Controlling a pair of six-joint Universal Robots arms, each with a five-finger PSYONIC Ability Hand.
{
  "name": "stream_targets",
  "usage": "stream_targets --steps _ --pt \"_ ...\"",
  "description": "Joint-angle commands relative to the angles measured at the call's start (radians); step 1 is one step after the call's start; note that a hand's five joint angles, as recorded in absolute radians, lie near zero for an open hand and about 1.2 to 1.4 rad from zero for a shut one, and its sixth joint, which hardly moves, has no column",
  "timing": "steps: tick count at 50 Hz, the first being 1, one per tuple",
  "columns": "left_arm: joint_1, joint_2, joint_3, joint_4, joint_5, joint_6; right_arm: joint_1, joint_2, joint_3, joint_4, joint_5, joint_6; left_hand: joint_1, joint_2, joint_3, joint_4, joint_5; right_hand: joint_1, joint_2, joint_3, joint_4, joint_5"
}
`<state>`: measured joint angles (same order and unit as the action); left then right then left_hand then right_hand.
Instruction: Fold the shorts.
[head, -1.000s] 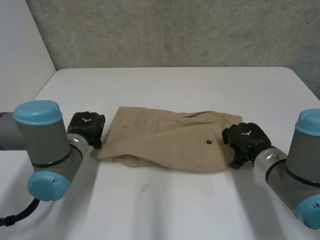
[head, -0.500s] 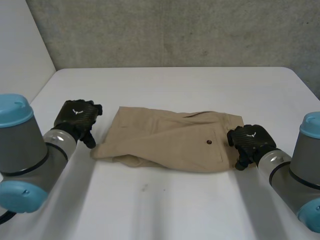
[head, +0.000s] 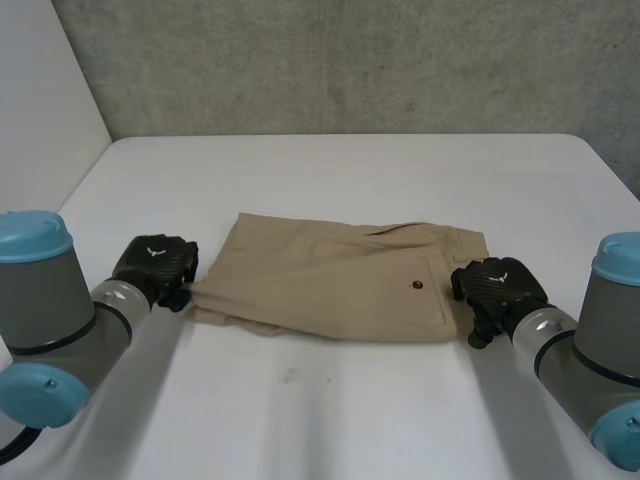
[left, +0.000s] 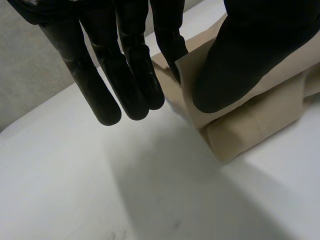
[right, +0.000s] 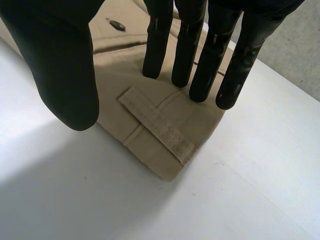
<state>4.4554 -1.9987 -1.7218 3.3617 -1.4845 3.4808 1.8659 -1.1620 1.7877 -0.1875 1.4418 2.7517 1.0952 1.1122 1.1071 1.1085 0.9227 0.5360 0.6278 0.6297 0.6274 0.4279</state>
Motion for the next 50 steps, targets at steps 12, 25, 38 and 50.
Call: stream_targets --steps 12,25,38,50 --pt "0.047 -0.005 -0.042 0.021 -0.023 0.012 -0.007 0.013 -0.001 -0.018 0.006 -0.024 0.164 0.147 0.152 0.15 0.162 0.227 0.135 0.133 0.136 0.161" --pt "-0.013 0.109 -0.067 -0.013 -0.028 0.011 -0.016 0.013 0.012 -0.043 0.006 -0.026 -0.285 -0.302 -0.297 -0.299 -0.287 0.265 0.174 0.172 0.174 0.199" --pt "-0.025 0.146 -0.065 -0.004 -0.028 0.003 -0.048 0.018 0.019 -0.075 0.091 -0.076 -0.403 -0.42 -0.415 -0.416 -0.405 0.86 0.769 0.767 0.769 0.794" --pt "-0.033 0.147 -0.065 -0.005 -0.028 -0.002 -0.197 -0.015 0.084 -0.078 0.094 -0.263 -0.456 -0.473 -0.468 -0.469 -0.458 0.86 0.769 0.767 0.769 0.794"
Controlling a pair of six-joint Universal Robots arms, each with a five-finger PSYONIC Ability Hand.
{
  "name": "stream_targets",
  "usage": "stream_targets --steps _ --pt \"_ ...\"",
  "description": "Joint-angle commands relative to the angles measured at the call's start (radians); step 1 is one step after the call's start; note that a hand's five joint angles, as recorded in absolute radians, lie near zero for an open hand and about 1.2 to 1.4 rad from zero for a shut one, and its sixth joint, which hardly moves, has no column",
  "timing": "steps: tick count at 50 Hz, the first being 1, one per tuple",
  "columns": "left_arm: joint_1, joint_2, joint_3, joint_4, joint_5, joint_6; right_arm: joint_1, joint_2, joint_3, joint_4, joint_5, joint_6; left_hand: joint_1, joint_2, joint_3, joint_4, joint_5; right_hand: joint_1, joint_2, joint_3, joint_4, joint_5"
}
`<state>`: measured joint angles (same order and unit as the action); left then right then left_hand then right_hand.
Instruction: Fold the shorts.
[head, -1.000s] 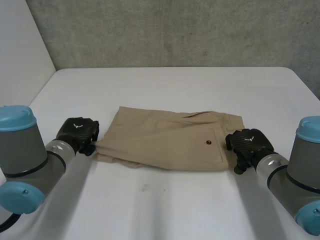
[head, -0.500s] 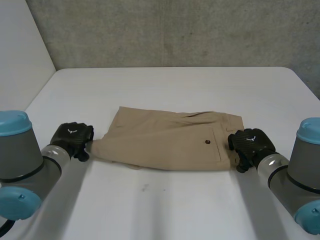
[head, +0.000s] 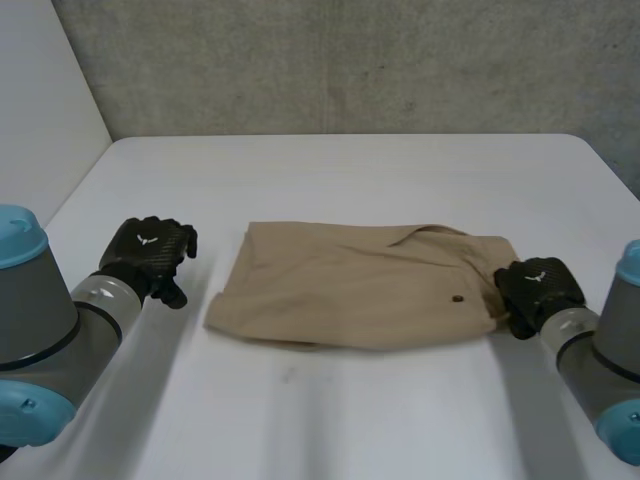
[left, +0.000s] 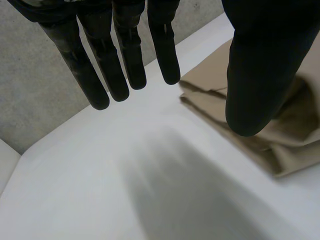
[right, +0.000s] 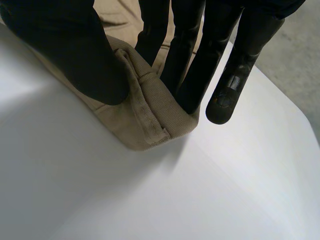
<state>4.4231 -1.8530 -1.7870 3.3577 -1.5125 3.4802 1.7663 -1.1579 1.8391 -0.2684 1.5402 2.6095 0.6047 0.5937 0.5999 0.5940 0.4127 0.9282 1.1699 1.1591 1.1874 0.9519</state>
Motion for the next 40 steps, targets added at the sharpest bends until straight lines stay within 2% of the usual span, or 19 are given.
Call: stream_targets --steps 1,7,11,16,20,21,24,25,31,36,37,39,40 --pt "-0.001 0.001 0.0 -0.003 -0.002 -0.001 -0.108 -0.023 0.032 0.005 -0.005 -0.138 0.035 0.045 0.039 0.045 0.052 0.468 0.226 0.237 0.209 0.27" --pt "-0.001 0.009 -0.005 -0.012 -0.002 -0.001 -0.143 -0.111 -0.006 0.017 0.003 -0.274 0.014 0.025 0.019 0.025 0.031 0.468 0.226 0.237 0.209 0.27" --pt "0.001 0.02 -0.011 -0.012 -0.009 -0.003 -0.101 -0.143 -0.073 0.032 0.001 -0.328 -0.006 0.004 -0.002 0.004 0.011 0.468 0.226 0.237 0.209 0.27" --pt "0.001 0.024 -0.014 -0.012 -0.012 -0.003 0.094 -0.146 -0.178 0.055 -0.006 -0.33 -0.024 -0.013 -0.019 -0.013 -0.007 0.468 0.226 0.237 0.209 0.27" --pt "-0.001 0.031 -0.022 -0.012 -0.012 -0.003 0.247 -0.135 -0.245 0.075 -0.044 -0.338 -0.036 -0.025 -0.031 -0.025 -0.018 0.468 0.226 0.237 0.209 0.27" --pt "-0.002 0.032 -0.023 -0.012 -0.012 -0.003 0.315 -0.123 -0.267 0.078 -0.072 -0.338 -0.042 -0.031 -0.037 -0.031 -0.024 0.468 0.226 0.237 0.209 0.27" --pt "-0.004 0.034 -0.023 -0.012 -0.014 -0.004 0.415 -0.08 -0.302 0.084 -0.129 -0.339 -0.048 -0.037 -0.043 -0.037 -0.03 0.468 0.226 0.237 0.209 0.27" --pt "-0.004 0.037 -0.023 -0.012 -0.014 -0.004 0.479 -0.041 -0.317 0.087 -0.176 -0.339 -0.056 -0.045 -0.052 -0.046 -0.039 0.468 0.226 0.237 0.209 0.27" --pt "-0.004 0.046 -0.028 -0.012 -0.014 -0.004 0.628 0.078 -0.336 0.121 -0.324 -0.344 -0.059 -0.048 -0.055 -0.049 -0.042 0.468 0.226 0.237 0.209 0.27" --pt "-0.004 0.051 -0.029 -0.012 -0.014 -0.004 0.651 0.147 -0.354 0.135 -0.338 -0.367 -0.059 -0.048 -0.055 -0.049 -0.042 0.468 0.226 0.237 0.209 0.27" --pt "-0.004 0.052 -0.028 -0.011 -0.014 -0.004 0.653 0.158 -0.376 0.135 -0.319 -0.371 -0.065 -0.054 -0.06 -0.055 -0.048 0.33 0.088 0.099 0.07 0.131" --pt "-0.004 0.052 -0.028 -0.011 -0.014 -0.004 0.651 0.155 -0.391 0.136 -0.293 -0.367 -0.068 -0.057 -0.063 -0.058 -0.051 -0.168 -0.41 -0.399 -0.427 -0.366" --pt "-0.005 0.054 -0.023 -0.009 -0.012 -0.006 0.647 0.149 -0.391 0.129 -0.263 -0.358 -0.08 -0.069 -0.075 -0.069 -0.062 -0.627 -0.869 -0.858 -0.886 -0.825"
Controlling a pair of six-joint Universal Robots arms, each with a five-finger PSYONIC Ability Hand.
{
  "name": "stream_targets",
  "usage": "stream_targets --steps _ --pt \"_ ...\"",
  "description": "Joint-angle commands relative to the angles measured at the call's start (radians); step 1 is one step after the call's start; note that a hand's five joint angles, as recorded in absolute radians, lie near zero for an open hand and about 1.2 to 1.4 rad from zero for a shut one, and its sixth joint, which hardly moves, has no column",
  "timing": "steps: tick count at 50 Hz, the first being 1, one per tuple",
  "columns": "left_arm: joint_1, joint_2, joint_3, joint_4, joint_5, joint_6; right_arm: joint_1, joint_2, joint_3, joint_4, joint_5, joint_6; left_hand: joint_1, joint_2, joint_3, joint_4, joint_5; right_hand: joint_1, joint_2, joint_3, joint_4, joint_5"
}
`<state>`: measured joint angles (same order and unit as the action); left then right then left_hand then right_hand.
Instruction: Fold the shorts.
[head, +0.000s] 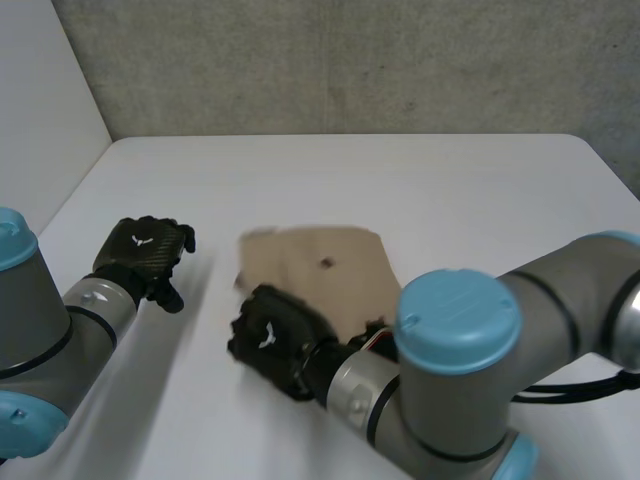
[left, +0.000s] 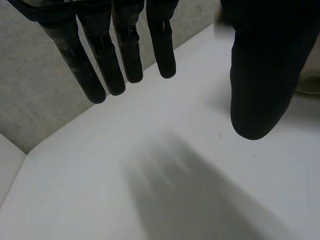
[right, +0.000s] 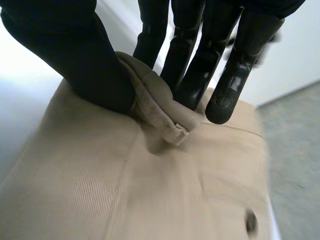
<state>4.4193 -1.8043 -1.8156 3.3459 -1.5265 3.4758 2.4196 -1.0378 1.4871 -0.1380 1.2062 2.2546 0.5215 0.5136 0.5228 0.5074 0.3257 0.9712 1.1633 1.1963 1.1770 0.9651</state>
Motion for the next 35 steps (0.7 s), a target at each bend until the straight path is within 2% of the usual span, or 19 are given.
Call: stream_targets --steps 1,6,10,11,16,19,25,29,35 --pt "-0.004 0.006 0.01 0.003 0.002 -0.001 -0.008 0.024 -0.037 -0.005 0.087 0.006 -0.011 -0.003 -0.013 0.003 0.01 -0.785 -0.977 -1.01 -0.991 -0.954" --pt "-0.037 0.019 0.045 0.013 0.002 -0.001 -0.048 -0.1 -0.028 -0.014 0.136 0.133 -0.038 -0.03 -0.039 -0.024 -0.017 -0.797 -0.989 -1.022 -1.003 -0.965" --pt "-0.067 0.026 0.088 0.018 -0.001 -0.026 -0.094 -0.179 0.004 -0.012 0.134 0.348 -0.047 -0.039 -0.048 -0.033 -0.025 -0.797 -0.989 -1.022 -1.003 -0.965" --pt "-0.075 0.026 0.097 0.018 -0.003 -0.038 -0.106 -0.204 0.012 -0.011 0.133 0.435 -0.05 -0.042 -0.051 -0.036 -0.028 -0.797 -0.989 -1.022 -1.003 -0.965" --pt "-0.142 0.026 0.148 0.012 -0.037 -0.159 -0.175 -0.266 0.044 0.005 0.131 0.623 -0.047 -0.039 -0.048 -0.033 -0.025 -0.797 -0.989 -1.022 -1.003 -0.965" --pt "-0.181 0.022 0.162 0.007 -0.061 -0.208 -0.241 -0.271 0.071 0.026 0.121 0.646 -0.047 -0.039 -0.048 -0.033 -0.025 -0.797 -0.989 -1.022 -1.003 -0.965" --pt "-0.308 -0.039 0.185 -0.016 -0.133 -0.305 -0.3 -0.255 0.071 0.098 0.108 0.648 -0.044 -0.036 -0.045 -0.03 -0.023 -0.797 -0.989 -1.022 -1.003 -0.965" --pt "-0.371 -0.118 0.193 -0.06 -0.193 -0.325 -0.303 -0.148 0.038 0.141 0.118 0.649 -0.067 -0.059 -0.068 -0.053 -0.046 -0.797 -0.989 -1.022 -1.003 -0.965" --pt "-0.403 -0.216 0.188 -0.08 -0.297 -0.323 -0.298 -0.03 -0.024 0.19 0.121 0.646 -0.152 -0.144 -0.154 -0.138 -0.131 -0.797 -0.989 -1.022 -1.003 -0.965"
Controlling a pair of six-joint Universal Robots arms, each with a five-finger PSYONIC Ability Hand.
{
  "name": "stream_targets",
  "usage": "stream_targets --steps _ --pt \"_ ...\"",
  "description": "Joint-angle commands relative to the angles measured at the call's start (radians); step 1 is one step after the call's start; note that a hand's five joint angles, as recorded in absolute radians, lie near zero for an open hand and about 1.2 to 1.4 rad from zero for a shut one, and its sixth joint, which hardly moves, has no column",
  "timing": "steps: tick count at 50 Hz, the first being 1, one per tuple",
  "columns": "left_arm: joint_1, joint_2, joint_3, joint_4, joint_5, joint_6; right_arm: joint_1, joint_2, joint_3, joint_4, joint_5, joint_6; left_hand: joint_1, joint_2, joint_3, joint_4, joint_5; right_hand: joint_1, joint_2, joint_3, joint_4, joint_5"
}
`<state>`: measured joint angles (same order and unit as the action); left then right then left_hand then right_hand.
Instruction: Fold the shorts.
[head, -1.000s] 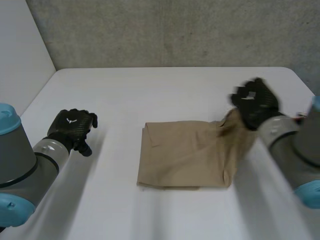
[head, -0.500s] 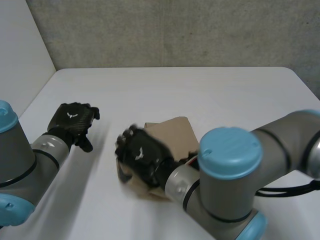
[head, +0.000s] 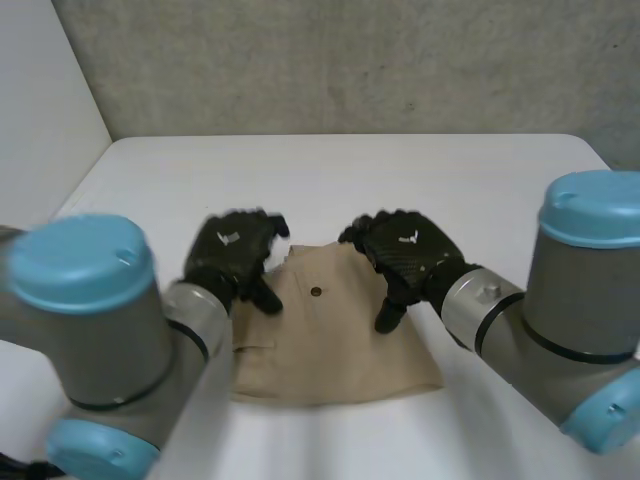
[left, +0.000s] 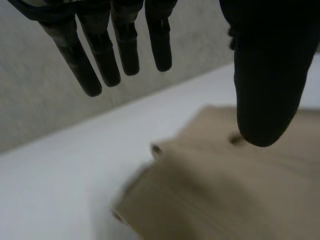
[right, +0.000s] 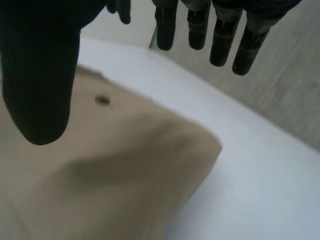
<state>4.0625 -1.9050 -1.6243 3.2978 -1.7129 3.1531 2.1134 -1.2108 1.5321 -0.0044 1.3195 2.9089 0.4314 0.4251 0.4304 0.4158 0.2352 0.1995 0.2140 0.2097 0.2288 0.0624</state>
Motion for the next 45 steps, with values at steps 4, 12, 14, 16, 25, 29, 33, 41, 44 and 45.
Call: stream_targets --steps 4,12,14,16,25,29,33,41,44,45 --pt "-0.05 -0.172 -0.003 -0.032 -0.154 0.002 0.013 0.235 -0.115 0.067 0.027 -0.01 -0.1 -0.094 -0.099 -0.085 -0.079 -0.025 -0.04 -0.035 -0.054 -0.062" --pt "-0.043 -0.204 -0.003 -0.032 -0.163 0.008 -0.01 0.295 -0.135 0.052 0.148 -0.028 -0.168 -0.162 -0.167 -0.152 -0.146 -0.025 -0.04 -0.035 -0.054 -0.062" --pt "-0.042 -0.204 -0.006 -0.033 -0.159 0.008 -0.016 0.29 -0.13 0.05 0.15 -0.033 -0.174 -0.168 -0.173 -0.158 -0.152 -0.025 -0.04 -0.035 -0.054 -0.062" --pt "-0.042 -0.198 -0.008 -0.033 -0.159 0.01 -0.018 0.269 -0.116 0.049 0.15 -0.034 -0.177 -0.17 -0.176 -0.161 -0.155 -0.025 -0.04 -0.035 -0.054 -0.062" --pt "-0.036 -0.076 0.027 -0.037 -0.152 0.008 -0.035 0.079 -0.073 -0.008 0.161 -0.022 -0.188 -0.182 -0.188 -0.173 -0.167 -0.025 -0.04 -0.035 -0.054 -0.062" --pt "-0.034 0.01 0.067 -0.038 -0.128 0.01 -0.05 -0.028 -0.073 -0.02 0.188 -0.016 -0.188 -0.182 -0.188 -0.173 -0.167 -0.025 -0.04 -0.035 -0.054 -0.062" --pt "-0.002 0.098 0.125 -0.046 -0.096 0.01 -0.085 -0.116 -0.086 -0.029 0.265 -0.014 -0.186 -0.179 -0.185 -0.17 -0.164 -0.025 -0.04 -0.035 -0.054 -0.062" --pt "0.157 0.193 0.271 -0.233 0.007 -0.007 -0.139 -0.214 -0.119 -0.022 0.337 0.007 -0.168 -0.162 -0.167 -0.152 -0.146 -0.025 -0.04 -0.035 -0.054 -0.062" --pt "0.208 0.198 0.31 -0.315 0.048 -0.022 -0.156 -0.225 -0.133 -0.003 0.337 0.012 -0.174 -0.168 -0.173 -0.158 -0.152 -0.025 -0.04 -0.035 -0.054 -0.062" --pt "0.208 0.198 0.31 -0.316 0.049 -0.022 -0.159 -0.227 -0.138 0.003 0.337 0.012 -0.174 -0.168 -0.173 -0.158 -0.152 -0.025 -0.04 -0.035 -0.054 -0.062"
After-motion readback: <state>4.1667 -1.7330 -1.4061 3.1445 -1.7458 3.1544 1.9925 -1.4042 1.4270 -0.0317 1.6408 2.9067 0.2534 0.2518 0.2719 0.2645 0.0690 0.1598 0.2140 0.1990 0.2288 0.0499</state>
